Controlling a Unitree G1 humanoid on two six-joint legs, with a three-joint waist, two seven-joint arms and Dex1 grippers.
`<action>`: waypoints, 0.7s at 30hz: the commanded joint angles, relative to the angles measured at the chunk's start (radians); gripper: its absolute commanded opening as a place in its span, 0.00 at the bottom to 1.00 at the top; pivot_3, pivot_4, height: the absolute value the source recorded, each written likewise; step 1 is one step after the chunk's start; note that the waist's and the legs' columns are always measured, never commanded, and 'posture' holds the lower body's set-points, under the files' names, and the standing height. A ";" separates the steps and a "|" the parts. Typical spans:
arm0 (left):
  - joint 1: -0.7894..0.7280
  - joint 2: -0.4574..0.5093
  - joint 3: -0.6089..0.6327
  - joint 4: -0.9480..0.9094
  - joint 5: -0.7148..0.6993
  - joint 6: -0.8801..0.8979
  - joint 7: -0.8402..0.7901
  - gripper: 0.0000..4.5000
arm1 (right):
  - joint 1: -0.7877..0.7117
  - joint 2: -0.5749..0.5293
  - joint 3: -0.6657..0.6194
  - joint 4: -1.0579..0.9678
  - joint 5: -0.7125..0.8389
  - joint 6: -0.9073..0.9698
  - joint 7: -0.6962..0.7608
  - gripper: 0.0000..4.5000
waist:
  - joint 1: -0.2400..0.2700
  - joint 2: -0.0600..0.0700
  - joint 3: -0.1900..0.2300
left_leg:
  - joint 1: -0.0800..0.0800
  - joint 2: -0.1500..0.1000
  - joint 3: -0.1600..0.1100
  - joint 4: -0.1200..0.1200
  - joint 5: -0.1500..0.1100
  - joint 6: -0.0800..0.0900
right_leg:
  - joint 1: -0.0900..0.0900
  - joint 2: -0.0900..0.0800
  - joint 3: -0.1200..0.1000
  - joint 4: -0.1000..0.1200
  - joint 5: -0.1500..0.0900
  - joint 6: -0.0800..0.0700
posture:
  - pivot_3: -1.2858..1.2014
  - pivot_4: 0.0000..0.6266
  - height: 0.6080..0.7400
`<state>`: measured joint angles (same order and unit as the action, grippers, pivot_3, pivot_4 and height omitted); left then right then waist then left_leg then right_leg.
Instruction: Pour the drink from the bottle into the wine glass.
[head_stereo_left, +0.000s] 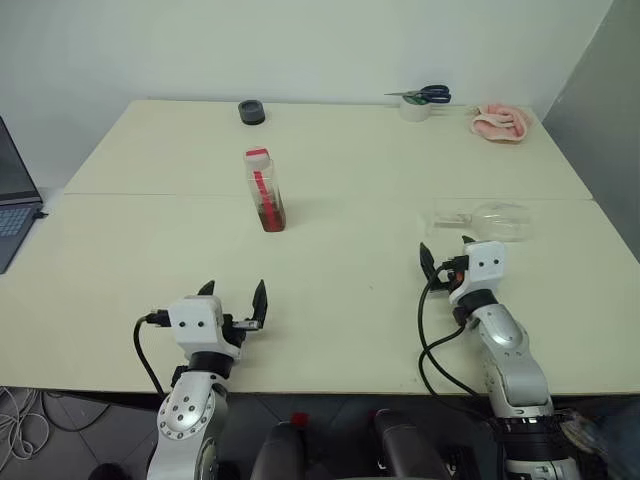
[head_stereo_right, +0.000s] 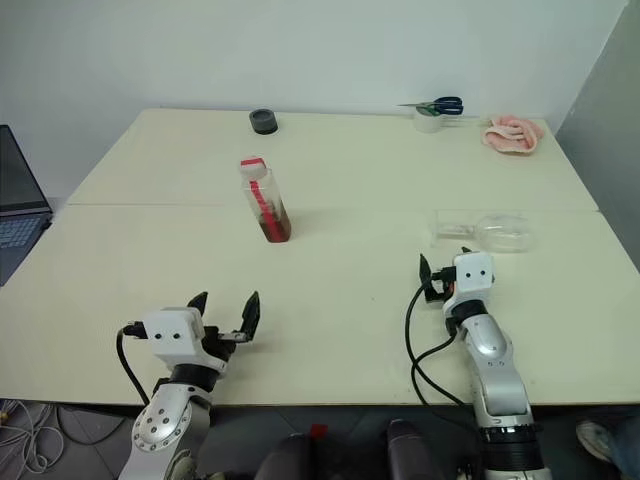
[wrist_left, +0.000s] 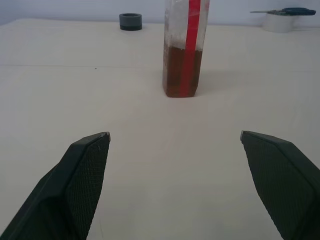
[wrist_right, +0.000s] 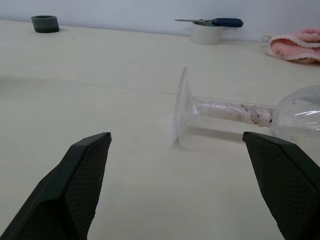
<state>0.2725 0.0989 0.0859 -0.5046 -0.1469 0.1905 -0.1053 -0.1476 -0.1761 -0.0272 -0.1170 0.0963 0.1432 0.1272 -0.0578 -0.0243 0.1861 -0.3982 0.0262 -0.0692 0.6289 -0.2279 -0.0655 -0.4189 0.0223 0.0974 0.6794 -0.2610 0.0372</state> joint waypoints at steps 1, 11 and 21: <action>-0.012 0.017 0.009 -0.039 0.036 -0.010 0.018 1.00 | -0.001 -0.002 -0.013 -0.060 -0.008 -0.005 -0.006 1.00 | 0.000 0.000 0.000 | 0.000 0.000 0.000 0.000 0.000 0.000 | 0.000 0.000 0.000 0.000 0.000 0.000 | 0.52 0.24 1.00; -0.129 -0.009 0.022 -0.006 0.033 0.022 0.070 1.00 | -0.051 -0.058 0.095 -0.103 0.000 -0.024 0.157 1.00 | 0.001 0.000 0.000 | 0.000 0.000 0.000 0.000 0.000 0.000 | 0.000 0.000 0.000 0.000 0.000 0.000 | 0.52 0.24 1.00; -0.517 -0.019 0.072 0.146 0.040 0.223 0.188 1.00 | -0.390 -0.103 0.206 -0.046 0.194 0.138 0.533 1.00 | 0.003 0.000 0.000 | 0.000 0.000 -0.003 0.001 0.000 0.000 | 0.003 0.001 -0.003 -0.001 0.001 0.000 | 0.52 0.24 1.00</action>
<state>-0.1990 0.0874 0.1379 -0.3670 -0.0952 0.3918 0.0642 -0.4911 -0.2759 0.1740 -0.1670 0.2555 0.2555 0.6050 -0.0551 -0.0247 0.1861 -0.3979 0.0257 -0.0725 0.6305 -0.2279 -0.0656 -0.4159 0.0229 0.0945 0.6787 -0.2598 0.0376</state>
